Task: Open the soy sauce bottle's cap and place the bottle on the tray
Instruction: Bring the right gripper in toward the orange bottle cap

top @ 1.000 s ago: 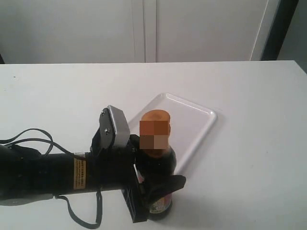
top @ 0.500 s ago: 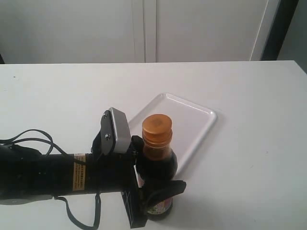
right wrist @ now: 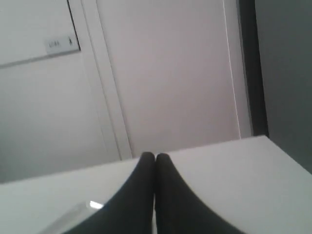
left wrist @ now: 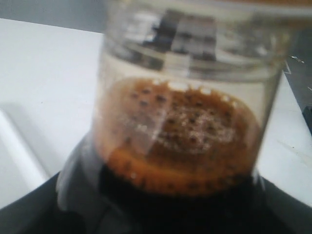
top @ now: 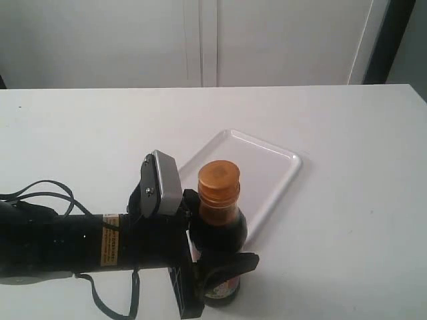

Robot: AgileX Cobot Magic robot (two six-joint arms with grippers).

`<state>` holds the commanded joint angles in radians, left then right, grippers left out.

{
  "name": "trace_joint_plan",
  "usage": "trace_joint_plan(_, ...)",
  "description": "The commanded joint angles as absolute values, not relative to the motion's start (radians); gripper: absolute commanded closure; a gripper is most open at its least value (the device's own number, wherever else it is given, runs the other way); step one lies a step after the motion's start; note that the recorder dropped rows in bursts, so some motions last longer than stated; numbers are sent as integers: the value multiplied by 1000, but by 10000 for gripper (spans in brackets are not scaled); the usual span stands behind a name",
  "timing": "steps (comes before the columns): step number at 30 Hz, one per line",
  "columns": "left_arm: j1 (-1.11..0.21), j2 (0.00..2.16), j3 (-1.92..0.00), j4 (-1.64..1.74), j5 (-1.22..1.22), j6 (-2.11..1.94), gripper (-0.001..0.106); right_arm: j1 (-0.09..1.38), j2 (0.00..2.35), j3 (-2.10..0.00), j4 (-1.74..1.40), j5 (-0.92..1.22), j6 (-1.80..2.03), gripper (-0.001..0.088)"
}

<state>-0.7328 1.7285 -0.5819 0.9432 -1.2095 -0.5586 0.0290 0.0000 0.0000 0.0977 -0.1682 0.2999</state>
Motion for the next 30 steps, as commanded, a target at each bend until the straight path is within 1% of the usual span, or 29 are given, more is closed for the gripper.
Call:
trace_joint_plan(1,-733,1729,-582,943,-1209,-556,1053,29,0,0,98,-166,419,868)
trace_joint_plan(3,-733,1729,-582,943,-1209,-556,1053,29,0,0,98,-155,475,868)
trace_joint_plan(7,-733,1729,-582,950,-1209,-548,1053,31,0,-4,49,-152,475,868)
trace_joint_plan(11,-733,1729,-582,950,-1209,-548,1053,31,25,-65,-12,-140,433,868)
trace_joint_plan(17,-733,1729,-582,950,-1209,-548,1053,31,159,-138,-31,-291,266,868)
trace_joint_plan(22,-733,1729,-582,948,-1209,-549,1053,31,297,-200,-93,-333,232,868)
trace_joint_plan(26,-733,1729,-582,904,-1209,-549,1053,31,428,-239,-118,-346,313,868)
trace_joint_plan(30,-733,1729,-582,847,-1209,-542,1053,34,569,-273,-299,-346,505,868)
